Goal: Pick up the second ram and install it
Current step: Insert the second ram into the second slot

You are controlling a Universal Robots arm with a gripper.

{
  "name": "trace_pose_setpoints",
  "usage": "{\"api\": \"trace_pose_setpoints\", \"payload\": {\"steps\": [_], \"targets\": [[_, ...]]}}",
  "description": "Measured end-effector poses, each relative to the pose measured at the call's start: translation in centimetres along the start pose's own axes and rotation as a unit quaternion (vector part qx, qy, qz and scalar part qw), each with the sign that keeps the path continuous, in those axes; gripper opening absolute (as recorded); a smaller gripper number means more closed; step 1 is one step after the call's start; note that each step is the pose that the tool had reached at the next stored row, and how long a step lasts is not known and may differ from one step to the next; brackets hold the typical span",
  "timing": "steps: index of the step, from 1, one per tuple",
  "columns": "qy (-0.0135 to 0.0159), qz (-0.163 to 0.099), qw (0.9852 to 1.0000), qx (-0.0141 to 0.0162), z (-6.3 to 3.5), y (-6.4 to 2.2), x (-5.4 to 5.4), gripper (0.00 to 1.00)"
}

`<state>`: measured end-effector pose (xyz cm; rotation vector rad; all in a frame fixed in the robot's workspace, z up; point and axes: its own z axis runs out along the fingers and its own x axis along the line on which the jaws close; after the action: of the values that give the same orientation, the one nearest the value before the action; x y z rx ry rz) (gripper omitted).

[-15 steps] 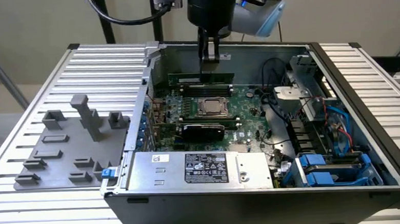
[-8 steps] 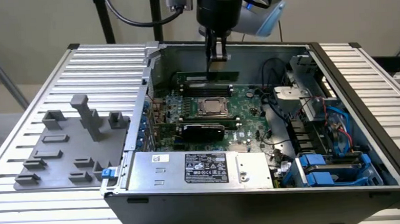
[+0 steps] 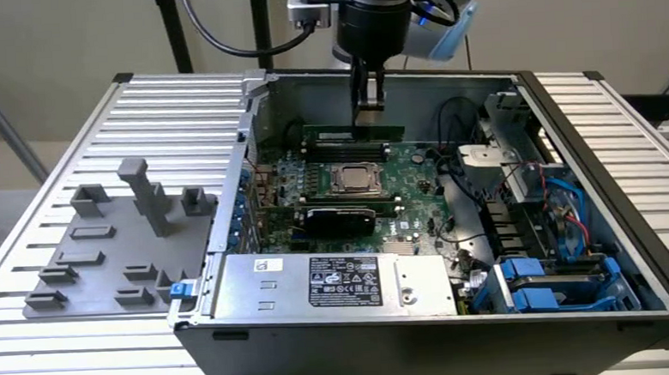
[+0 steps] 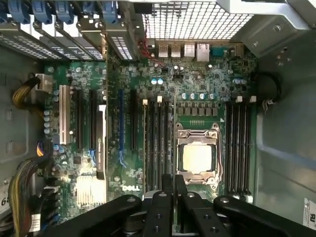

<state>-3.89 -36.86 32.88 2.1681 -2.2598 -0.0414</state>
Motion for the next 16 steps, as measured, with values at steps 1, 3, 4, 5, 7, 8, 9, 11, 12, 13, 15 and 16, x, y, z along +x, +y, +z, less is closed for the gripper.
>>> {"api": "trace_pose_setpoints", "payload": {"steps": [1, 3, 4, 5, 7, 8, 9, 11, 12, 13, 15, 16], "targets": [[-0.0003, 0.005, 1.0000, 0.0001, 0.15, -0.01, 0.00, 0.00], [-0.0007, 0.008, 1.0000, 0.0008, 0.44, -0.03, 0.01, 0.00], [-0.0009, 0.008, 1.0000, 0.0019, 0.59, -0.03, 0.02, 0.00], [-0.0009, 0.007, 1.0000, 0.0032, 0.71, -0.04, 0.04, 0.00], [-0.0010, 0.006, 1.0000, 0.0052, 0.88, -0.04, 0.18, 0.00], [-0.0010, 0.004, 1.0000, 0.0059, 0.96, -0.05, 0.30, 0.00], [-0.0011, 0.004, 1.0000, 0.0064, 1.05, -0.06, 0.45, 0.00], [-0.0013, 0.003, 1.0000, 0.0065, 1.11, -0.06, 0.57, 0.00], [-0.0012, 0.003, 1.0000, 0.0065, 1.11, -0.06, 0.57, 0.00], [-0.0012, 0.003, 1.0000, 0.0065, 1.11, -0.06, 0.57, 0.00], [-0.0011, 0.003, 1.0000, 0.0065, 1.10, -0.07, 0.58, 0.00], [-0.0011, 0.003, 1.0000, 0.0065, 1.10, -0.07, 0.58, 0.00]]}}
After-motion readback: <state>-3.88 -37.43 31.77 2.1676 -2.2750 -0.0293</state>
